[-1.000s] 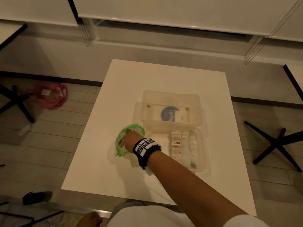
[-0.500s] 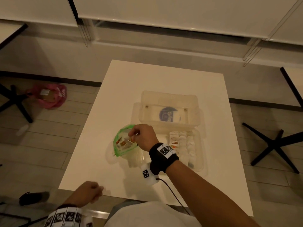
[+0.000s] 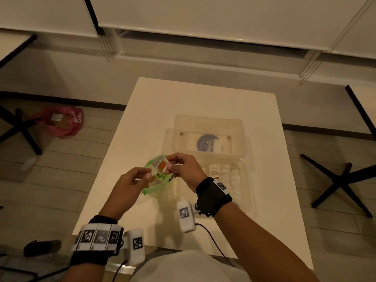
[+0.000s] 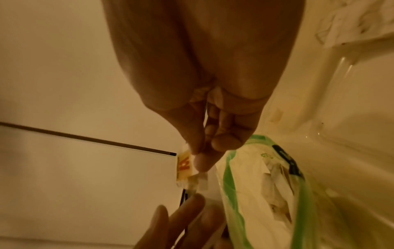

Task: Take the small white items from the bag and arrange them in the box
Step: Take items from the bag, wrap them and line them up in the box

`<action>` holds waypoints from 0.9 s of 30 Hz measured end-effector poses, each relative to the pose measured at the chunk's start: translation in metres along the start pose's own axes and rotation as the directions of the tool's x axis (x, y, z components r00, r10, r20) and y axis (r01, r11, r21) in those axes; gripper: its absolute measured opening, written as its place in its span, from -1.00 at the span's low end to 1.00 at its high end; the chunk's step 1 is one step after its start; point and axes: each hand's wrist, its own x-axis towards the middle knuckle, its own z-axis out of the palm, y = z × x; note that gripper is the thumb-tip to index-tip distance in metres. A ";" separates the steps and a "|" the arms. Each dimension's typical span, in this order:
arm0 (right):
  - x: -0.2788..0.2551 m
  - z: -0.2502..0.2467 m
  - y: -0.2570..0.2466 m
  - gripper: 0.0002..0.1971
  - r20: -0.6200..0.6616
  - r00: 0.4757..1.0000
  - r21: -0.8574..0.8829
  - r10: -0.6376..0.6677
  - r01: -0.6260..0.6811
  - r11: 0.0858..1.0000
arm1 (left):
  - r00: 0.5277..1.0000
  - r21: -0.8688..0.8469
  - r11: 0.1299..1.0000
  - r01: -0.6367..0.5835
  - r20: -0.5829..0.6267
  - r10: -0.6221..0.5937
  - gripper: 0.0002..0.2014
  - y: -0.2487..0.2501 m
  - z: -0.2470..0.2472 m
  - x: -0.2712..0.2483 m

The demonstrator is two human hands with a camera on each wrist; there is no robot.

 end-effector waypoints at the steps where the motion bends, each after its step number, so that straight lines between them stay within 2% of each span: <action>1: -0.003 -0.001 -0.002 -0.81 0.021 1.000 0.034 -0.004 0.003 0.999 | 1.000 -0.040 0.999 0.003 0.006 -0.003 -0.84 0.004 0.003 0.001; 3: -0.012 -0.002 -0.006 -0.81 0.047 0.999 0.090 -0.009 0.005 0.996 | 1.000 -0.122 0.993 0.006 0.017 -0.004 -0.81 0.012 0.009 0.001; 6: -0.025 -0.003 -0.012 -0.75 0.064 0.997 0.120 -0.036 0.028 0.992 | 0.999 -0.212 0.977 -0.033 -0.029 0.027 -0.83 0.022 0.015 0.001; 11: -0.042 -0.004 -0.021 -0.58 0.065 0.978 -0.027 -0.200 0.202 0.979 | 0.992 -0.257 0.962 -0.097 -0.100 0.073 -0.91 0.032 0.022 0.001; 14: -0.049 -0.005 -0.021 -0.45 0.022 0.962 -0.070 -0.274 0.275 0.959 | 0.989 -0.304 0.947 -0.100 -0.131 0.062 -0.92 0.036 0.026 -0.001; 17: -0.053 -0.001 -0.021 -0.57 -0.032 0.950 -0.052 -0.311 0.309 0.950 | 0.991 -0.394 0.915 -0.087 -0.123 0.041 -0.90 0.038 0.031 -0.004; 21: -0.056 -0.002 -0.022 -0.68 -0.031 0.940 -0.079 -0.339 0.335 0.939 | 0.997 -0.473 0.879 -0.051 -0.073 0.018 -0.85 0.040 0.035 -0.010; 25: -0.057 -0.007 -0.023 -0.74 -0.077 0.948 -0.089 -0.308 0.301 0.949 | 0.999 -0.483 0.875 -0.029 0.015 0.042 -0.69 0.040 0.033 -0.015; 27: -0.057 -0.010 -0.024 -0.82 -0.093 0.949 -0.103 -0.302 0.293 0.951 | 0.996 -0.465 0.885 -0.022 0.062 0.058 -0.70 0.041 0.032 -0.017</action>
